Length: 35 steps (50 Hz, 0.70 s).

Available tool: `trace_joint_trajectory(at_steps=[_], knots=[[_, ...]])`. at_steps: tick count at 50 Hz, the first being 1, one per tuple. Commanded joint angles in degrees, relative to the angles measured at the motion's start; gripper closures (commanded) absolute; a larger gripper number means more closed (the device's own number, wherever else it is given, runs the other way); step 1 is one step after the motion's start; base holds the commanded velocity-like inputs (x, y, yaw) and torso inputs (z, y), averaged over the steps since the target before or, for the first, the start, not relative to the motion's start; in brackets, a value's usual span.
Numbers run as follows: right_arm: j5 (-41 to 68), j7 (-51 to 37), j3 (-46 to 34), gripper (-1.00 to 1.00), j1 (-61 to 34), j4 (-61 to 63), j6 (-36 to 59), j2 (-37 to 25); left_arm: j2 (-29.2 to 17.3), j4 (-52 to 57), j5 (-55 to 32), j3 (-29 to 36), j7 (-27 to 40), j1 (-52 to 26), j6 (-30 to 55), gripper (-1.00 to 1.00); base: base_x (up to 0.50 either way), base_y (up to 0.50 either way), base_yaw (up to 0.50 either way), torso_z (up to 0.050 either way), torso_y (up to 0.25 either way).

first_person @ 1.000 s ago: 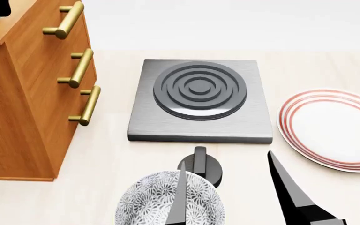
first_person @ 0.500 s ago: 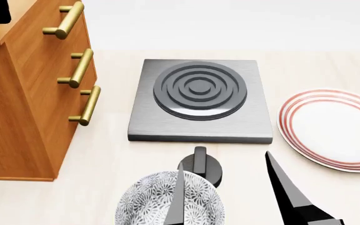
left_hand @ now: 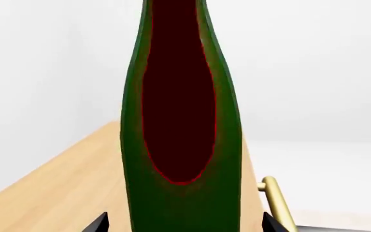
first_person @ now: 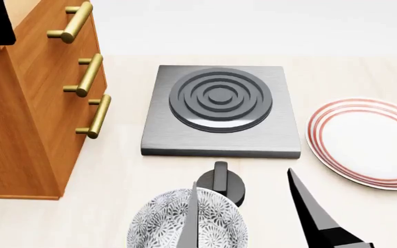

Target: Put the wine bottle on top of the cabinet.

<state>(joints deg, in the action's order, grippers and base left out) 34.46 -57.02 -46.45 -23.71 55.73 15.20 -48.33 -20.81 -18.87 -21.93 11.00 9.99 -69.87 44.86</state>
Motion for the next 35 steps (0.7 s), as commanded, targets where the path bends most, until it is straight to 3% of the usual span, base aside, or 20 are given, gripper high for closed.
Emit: trace_joint_trajectory(at_steps=[1,5,19,22,35], knots=[[-0.20,-0.08,-0.61,-1.00,-0.38,0.29,0.60,0.36,-2.52,12.18,-1.33,-0.80,1.20,7.30,0.91,-1.00,0.00,0.00,0.00,0.000,0.000],[-0.23,-0.11,-0.85,-1.00,-0.56,0.58,0.89,0.45,-3.13,16.52,-2.22,-1.54,1.66,9.73,1.38,-1.00,0.00,0.00,0.00,0.000,0.000],[-0.44,-0.39,-1.60,-1.00,-1.24,0.82,1.88,1.10,-7.59,52.26,-7.64,-3.96,6.63,24.79,7.11,-1.00,0.00,0.00,0.00,0.000,0.000],[-1.79,-0.88,-0.99,-1.00,-0.77,0.51,0.28,1.02,-6.67,59.97,-9.02,-5.48,9.10,30.44,6.98,-1.00,0.00,0.00,0.00,0.000,0.000],[-2.69,-0.33,-1.82,-1.00,-0.17,-1.67,-0.46,1.49,-5.92,74.67,-6.37,-2.50,14.33,51.19,0.57,-1.00,0.00,0.00,0.00,0.000,0.000]])
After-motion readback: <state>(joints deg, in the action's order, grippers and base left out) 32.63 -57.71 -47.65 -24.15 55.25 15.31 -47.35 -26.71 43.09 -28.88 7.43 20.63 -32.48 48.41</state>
